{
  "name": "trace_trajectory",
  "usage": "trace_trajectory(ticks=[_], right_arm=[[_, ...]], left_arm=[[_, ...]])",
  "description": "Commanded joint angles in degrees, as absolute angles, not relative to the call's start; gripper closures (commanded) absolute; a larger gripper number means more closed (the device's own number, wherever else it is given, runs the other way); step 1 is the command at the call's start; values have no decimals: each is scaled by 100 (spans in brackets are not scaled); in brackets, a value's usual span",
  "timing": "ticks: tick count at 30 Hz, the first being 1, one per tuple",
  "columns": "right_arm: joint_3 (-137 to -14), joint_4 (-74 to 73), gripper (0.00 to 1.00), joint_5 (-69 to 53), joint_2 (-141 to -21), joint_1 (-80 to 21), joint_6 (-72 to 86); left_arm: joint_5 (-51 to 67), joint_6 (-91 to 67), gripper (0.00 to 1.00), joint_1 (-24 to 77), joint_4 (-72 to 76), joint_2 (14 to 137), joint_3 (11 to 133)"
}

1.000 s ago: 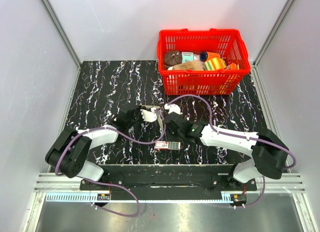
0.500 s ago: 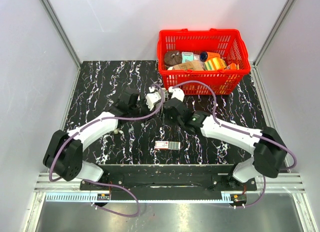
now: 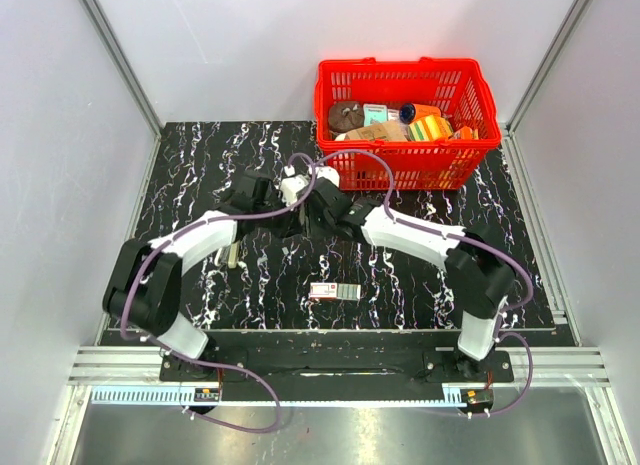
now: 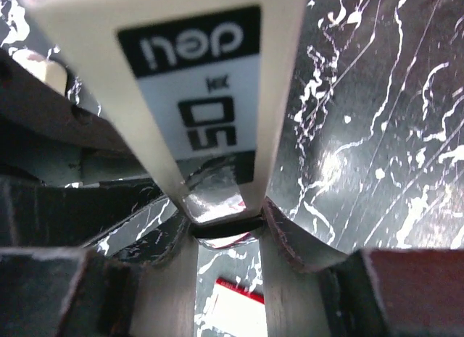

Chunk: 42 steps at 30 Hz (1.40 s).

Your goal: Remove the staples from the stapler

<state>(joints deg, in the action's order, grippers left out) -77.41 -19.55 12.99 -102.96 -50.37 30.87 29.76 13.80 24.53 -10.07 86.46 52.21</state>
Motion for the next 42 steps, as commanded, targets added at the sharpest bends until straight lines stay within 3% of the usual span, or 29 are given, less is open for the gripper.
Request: trace_trajectory(ticks=[1, 4, 10, 25, 27, 30, 33, 42], right_arm=[[-8507, -1151, 100, 2100, -10844, -4614, 2664], [-8718, -1256, 100, 2145, -11135, -4588, 2567], [-9061, -1450, 100, 2127, -11601, -4439, 2470], [-10001, -1889, 100, 1838, -12401, -4377, 2066], [-10195, -2100, 88, 1802, -12541, -4377, 2083], [-10029, -2013, 53, 1784, -12420, -4438, 2144], [-9765, -1907, 37, 1933, -12226, -4570, 2153], [-8711, -1354, 37, 2531, -11251, -5369, 2452]], left_arm=[[4411, 1047, 88, 2190, -1345, 9297, 5738], [4649, 941, 73, 1978, -1345, 9623, 5932], [4763, 1011, 56, 1907, -1371, 9659, 5933], [4869, 1317, 52, 827, -2301, 8799, 5968], [4860, 1546, 46, 616, -2644, 8518, 5941], [4799, 1976, 42, 317, -3241, 8070, 5863], [4676, 2407, 41, 71, -3717, 7613, 5748], [4412, 2804, 40, -474, -4052, 6373, 5257]])
